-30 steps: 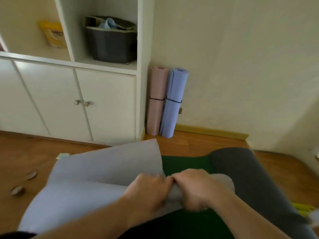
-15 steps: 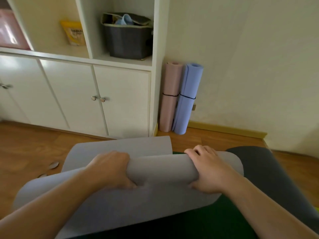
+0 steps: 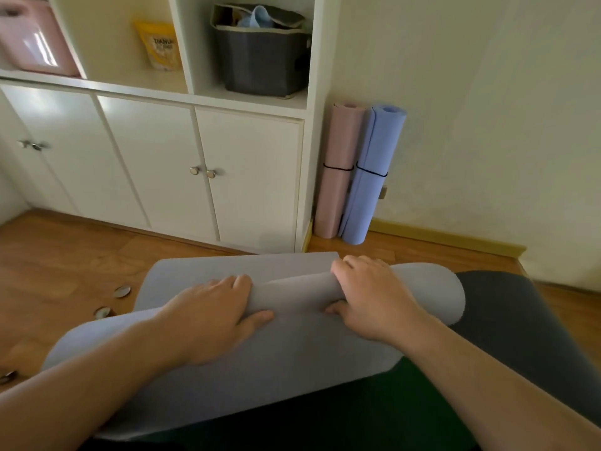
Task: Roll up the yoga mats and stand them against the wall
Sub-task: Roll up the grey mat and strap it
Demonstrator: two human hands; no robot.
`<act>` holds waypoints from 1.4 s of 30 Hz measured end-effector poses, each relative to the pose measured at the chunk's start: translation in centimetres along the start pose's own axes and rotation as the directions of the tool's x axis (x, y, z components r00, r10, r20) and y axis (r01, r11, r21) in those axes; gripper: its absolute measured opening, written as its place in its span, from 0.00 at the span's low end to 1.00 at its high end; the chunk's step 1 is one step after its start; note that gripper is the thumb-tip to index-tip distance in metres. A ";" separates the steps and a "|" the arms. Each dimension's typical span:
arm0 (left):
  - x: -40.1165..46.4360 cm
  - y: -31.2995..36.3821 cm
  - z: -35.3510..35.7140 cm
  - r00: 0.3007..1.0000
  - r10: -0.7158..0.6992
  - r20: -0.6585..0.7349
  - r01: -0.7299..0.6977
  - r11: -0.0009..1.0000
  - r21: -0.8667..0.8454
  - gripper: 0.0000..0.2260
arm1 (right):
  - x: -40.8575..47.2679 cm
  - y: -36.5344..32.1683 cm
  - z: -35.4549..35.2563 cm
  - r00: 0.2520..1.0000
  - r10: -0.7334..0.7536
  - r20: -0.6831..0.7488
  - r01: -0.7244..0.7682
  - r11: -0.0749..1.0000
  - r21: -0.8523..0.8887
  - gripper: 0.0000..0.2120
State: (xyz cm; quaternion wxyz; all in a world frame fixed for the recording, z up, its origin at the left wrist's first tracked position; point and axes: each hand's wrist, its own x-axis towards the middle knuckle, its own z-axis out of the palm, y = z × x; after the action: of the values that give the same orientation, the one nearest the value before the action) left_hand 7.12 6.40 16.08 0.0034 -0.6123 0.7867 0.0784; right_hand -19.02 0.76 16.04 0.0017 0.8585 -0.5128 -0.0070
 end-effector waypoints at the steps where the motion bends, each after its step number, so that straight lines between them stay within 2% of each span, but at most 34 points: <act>1: 0.3 -0.1 0.1 1.000 -0.011 -0.027 0.012 1.000 0.028 0.20 | 0.2 -0.1 0.2 1.000 -0.006 -0.023 0.006 1.000 -0.020 0.20; 3: 0.9 -0.5 0.4 0.997 -0.044 -0.066 0.048 0.997 0.062 0.20 | 0.6 -0.5 0.7 0.999 -0.022 -0.049 0.020 0.999 -0.049 0.24; 8: 1.8 -0.8 1.1 0.996 -0.073 -0.054 0.075 0.996 0.047 0.20 | 0.8 -1.8 2.8 0.999 -0.046 -0.029 0.046 0.999 -0.007 0.37; 10: 2.1 -0.9 1.3 0.995 -0.059 -0.078 0.065 0.995 0.078 0.22 | 0.9 -1.9 3.3 0.999 -0.027 -0.039 0.027 1.000 0.000 0.33; 13: 2.3 -1.0 1.9 0.999 -0.040 -0.029 0.043 0.995 0.093 0.23 | 1.1 -1.8 3.4 0.999 -0.016 -0.051 0.014 0.999 -0.037 0.28; 17: 2.4 -1.2 2.3 0.991 -0.038 0.130 0.048 0.996 -0.069 0.21 | 1.3 -1.2 3.9 0.999 -0.022 0.028 0.024 0.999 -0.038 0.31; 19: 2.6 -1.9 2.1 0.975 -0.065 0.214 0.104 0.978 -0.179 0.19 | 1.3 -1.0 3.8 0.996 -0.021 0.083 0.017 0.999 0.044 0.30; 22: 2.7 -2.9 2.2 0.966 -0.082 0.243 0.129 0.974 -0.186 0.16 | 1.4 -1.4 3.7 0.992 0.002 0.129 -0.026 0.983 0.183 0.24; 24: 2.4 -3.0 2.5 0.981 -0.093 0.169 0.106 0.992 -0.067 0.16 | 1.6 -1.9 4.0 0.995 0.015 0.094 -0.030 0.987 0.159 0.21; 26: 1.9 -2.8 2.9 0.996 -0.090 0.017 0.089 0.994 0.067 0.19 | 1.7 -2.3 4.2 0.998 0.037 0.057 -0.044 0.990 0.133 0.19; 29: 1.0 -2.3 3.6 0.992 -0.060 -0.108 0.072 0.990 0.117 0.23 | 1.9 -2.5 3.8 0.997 0.058 0.045 -0.063 0.991 0.120 0.18; 33: -0.1 -1.7 3.9 0.992 -0.032 -0.124 0.046 0.993 0.112 0.21 | 1.5 -2.4 3.4 0.999 0.042 0.018 -0.043 0.998 0.053 0.20; 39: -0.3 -1.2 4.4 0.985 -0.092 -0.144 0.131 0.946 0.295 0.30 | 0.5 -2.9 3.9 1.000 -0.027 -0.015 0.026 0.999 -0.026 0.26; 42: -0.8 -1.3 4.9 0.984 -0.063 -0.164 0.114 0.939 0.324 0.32 | 0.2 -3.2 4.3 1.000 -0.019 -0.012 0.019 0.999 -0.029 0.27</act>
State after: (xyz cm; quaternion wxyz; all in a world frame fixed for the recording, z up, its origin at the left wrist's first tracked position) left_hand 8.11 7.49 11.22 0.0503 -0.6420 0.7583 -0.1020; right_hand -16.20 2.07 11.70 0.0169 0.8633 -0.5043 -0.0092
